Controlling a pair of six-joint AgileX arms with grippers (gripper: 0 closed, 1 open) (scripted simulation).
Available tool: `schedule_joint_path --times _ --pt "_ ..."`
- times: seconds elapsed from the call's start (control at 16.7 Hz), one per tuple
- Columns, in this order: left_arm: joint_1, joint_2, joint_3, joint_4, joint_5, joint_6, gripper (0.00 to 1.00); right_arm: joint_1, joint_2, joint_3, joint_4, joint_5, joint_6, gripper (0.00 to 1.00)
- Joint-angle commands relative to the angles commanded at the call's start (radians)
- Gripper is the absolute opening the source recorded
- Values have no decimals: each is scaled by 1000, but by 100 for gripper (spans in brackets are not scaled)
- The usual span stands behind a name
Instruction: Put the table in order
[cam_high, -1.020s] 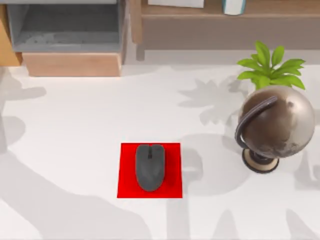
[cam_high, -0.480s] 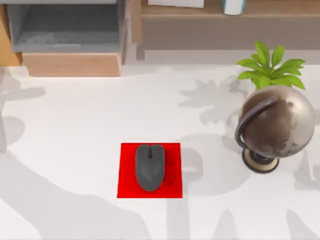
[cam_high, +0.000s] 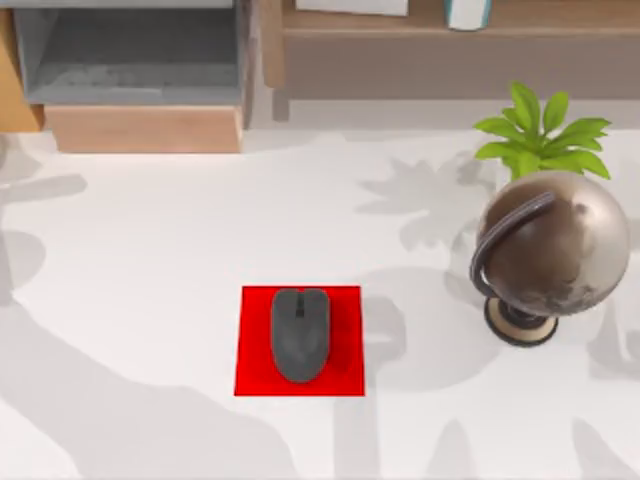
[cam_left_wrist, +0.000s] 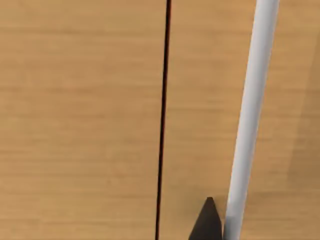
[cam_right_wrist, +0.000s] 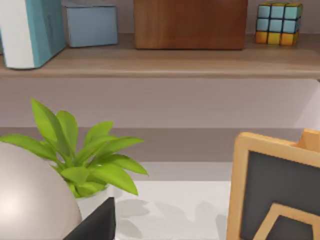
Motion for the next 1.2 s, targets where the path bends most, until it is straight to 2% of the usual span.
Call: schedule_joint_path --times 0.42,0.96,1.2 --pt "0 0 0 0 0 0 100 0 0 0 0 0 0 100" --pt "45 -62 -189 83 40 0 100 0 0 0 0 0 0 100" --pt "43 -60 -196 86 40 0 100 0 0 0 0 0 0 100"
